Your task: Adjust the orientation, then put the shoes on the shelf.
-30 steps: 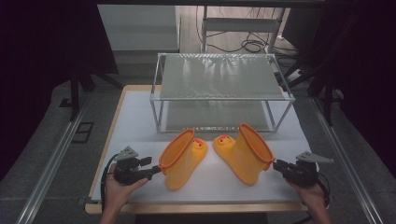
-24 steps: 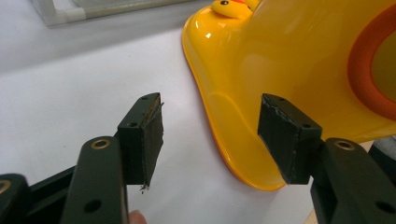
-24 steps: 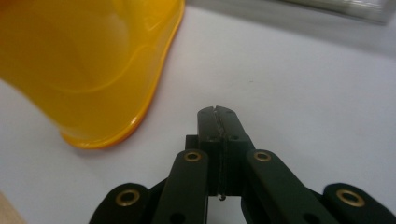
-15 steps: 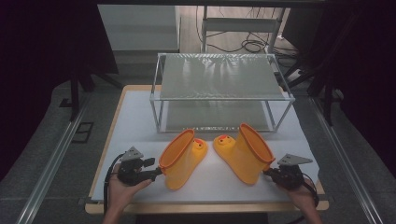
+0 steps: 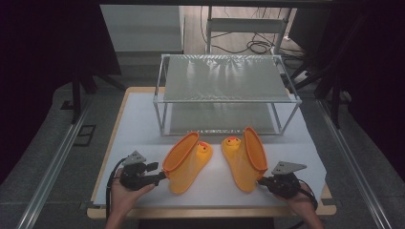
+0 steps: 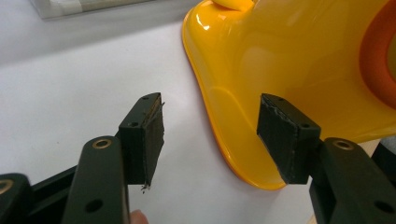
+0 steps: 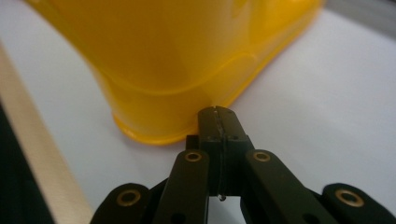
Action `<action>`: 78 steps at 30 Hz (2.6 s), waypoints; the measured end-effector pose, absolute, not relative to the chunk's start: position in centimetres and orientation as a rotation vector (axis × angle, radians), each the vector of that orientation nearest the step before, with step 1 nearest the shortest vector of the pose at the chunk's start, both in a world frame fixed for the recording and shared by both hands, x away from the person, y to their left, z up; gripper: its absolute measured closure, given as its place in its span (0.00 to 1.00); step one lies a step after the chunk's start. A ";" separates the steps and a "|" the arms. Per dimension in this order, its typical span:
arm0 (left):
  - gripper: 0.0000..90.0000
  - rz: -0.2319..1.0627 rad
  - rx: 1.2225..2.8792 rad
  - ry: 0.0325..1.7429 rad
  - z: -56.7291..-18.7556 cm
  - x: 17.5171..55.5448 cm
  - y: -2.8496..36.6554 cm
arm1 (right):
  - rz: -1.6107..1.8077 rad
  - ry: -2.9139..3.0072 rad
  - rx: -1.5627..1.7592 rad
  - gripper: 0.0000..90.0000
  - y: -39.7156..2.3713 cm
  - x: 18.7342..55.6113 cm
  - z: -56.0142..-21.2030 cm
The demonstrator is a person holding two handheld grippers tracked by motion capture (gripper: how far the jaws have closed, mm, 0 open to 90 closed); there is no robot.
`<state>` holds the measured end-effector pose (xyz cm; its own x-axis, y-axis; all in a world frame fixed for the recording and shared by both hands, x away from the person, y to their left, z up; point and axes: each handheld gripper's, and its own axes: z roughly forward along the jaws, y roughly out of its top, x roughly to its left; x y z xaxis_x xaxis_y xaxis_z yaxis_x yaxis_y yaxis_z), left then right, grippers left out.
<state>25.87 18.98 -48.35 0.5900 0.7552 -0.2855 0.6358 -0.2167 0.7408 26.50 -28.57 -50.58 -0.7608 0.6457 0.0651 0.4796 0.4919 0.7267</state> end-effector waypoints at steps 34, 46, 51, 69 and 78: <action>0.46 0.166 1.925 1.138 -48.5 25.7 19.4 | 1.249 2.367 1.102 0.77 -30.1 27.1 -50.8; 0.49 0.073 1.918 1.134 -47.5 25.6 19.8 | 1.223 2.255 1.250 0.57 -32.4 27.3 -51.3; 0.49 0.039 1.954 1.141 -45.3 26.1 20.4 | 1.221 2.241 1.270 0.56 -32.7 27.4 -51.3; 0.48 -0.199 1.972 1.079 -34.9 28.7 20.6 | 1.175 2.244 1.289 0.56 -32.5 27.5 -51.7; 0.48 -0.213 2.022 1.021 -31.8 29.4 18.3 | 1.165 2.236 1.312 0.56 -32.7 27.6 -51.7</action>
<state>29.38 18.31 -31.81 0.6535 0.5858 -0.4793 0.7287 -0.3156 0.6077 27.57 -32.70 -51.74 -0.5388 0.8310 0.1383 0.5893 0.2544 0.7668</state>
